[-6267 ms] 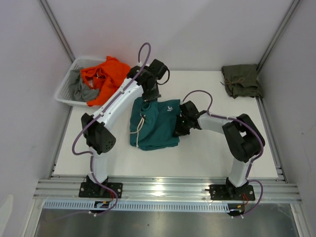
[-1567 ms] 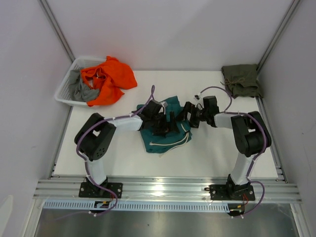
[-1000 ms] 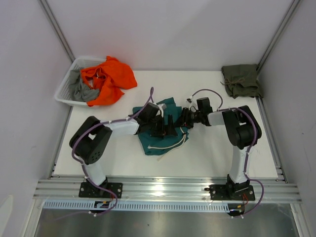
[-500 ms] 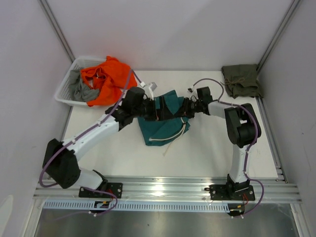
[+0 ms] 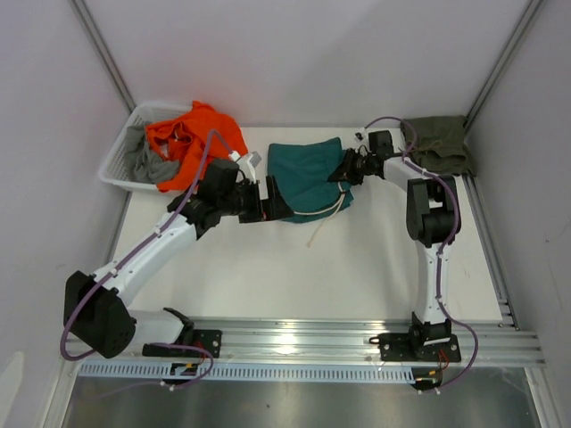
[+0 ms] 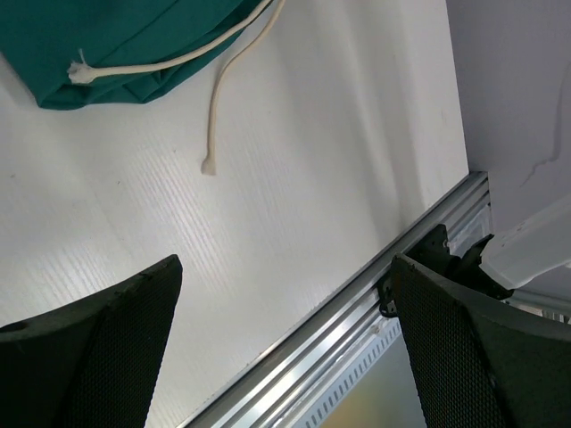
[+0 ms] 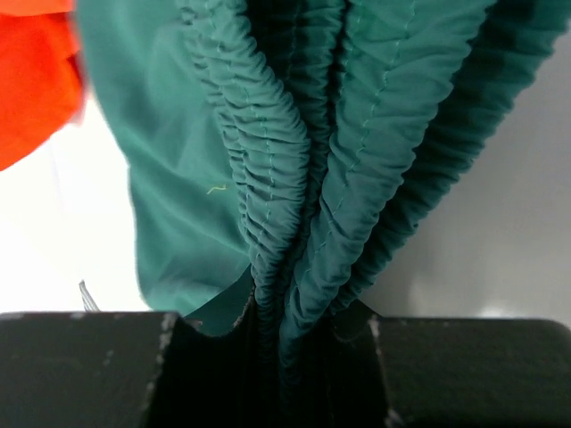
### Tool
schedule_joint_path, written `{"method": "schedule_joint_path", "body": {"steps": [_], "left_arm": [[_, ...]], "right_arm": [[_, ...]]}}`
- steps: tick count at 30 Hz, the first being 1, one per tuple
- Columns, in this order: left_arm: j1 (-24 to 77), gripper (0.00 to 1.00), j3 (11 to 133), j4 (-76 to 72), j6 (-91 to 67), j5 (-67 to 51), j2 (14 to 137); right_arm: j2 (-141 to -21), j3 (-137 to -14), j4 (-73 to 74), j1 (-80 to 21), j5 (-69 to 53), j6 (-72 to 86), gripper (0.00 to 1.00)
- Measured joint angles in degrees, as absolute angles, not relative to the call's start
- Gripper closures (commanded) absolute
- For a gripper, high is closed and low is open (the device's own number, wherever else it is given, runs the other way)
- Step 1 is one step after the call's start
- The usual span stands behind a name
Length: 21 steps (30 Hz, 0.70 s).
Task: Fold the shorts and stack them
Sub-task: Neatly place the folded shorts to the corner
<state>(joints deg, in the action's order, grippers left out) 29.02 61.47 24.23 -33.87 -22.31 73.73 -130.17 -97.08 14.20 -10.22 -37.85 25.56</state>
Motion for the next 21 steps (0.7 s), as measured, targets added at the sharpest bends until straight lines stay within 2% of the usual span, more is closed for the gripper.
{"method": "schedule_joint_path", "body": {"steps": [6, 14, 17, 21], "left_arm": [[28.8, 0.01, 60.7, 25.3, -32.9, -22.8, 73.1], [28.7, 0.01, 59.9, 25.1, -32.9, -23.2, 72.2], [28.7, 0.01, 59.7, 25.0, -32.9, -23.2, 72.2], [28.7, 0.01, 59.7, 25.1, -32.4, -23.2, 72.2]], "right_arm": [[-132.7, -99.4, 18.1, -10.0, -36.5, 25.4, 1.0], [-131.0, -95.3, 8.3, -8.6, -30.1, 37.7, 1.0], [-134.3, -106.1, 10.8, -6.9, -27.2, 40.6, 1.0], [-142.7, -132.8, 11.6, -3.3, -23.3, 44.6, 1.0]]}}
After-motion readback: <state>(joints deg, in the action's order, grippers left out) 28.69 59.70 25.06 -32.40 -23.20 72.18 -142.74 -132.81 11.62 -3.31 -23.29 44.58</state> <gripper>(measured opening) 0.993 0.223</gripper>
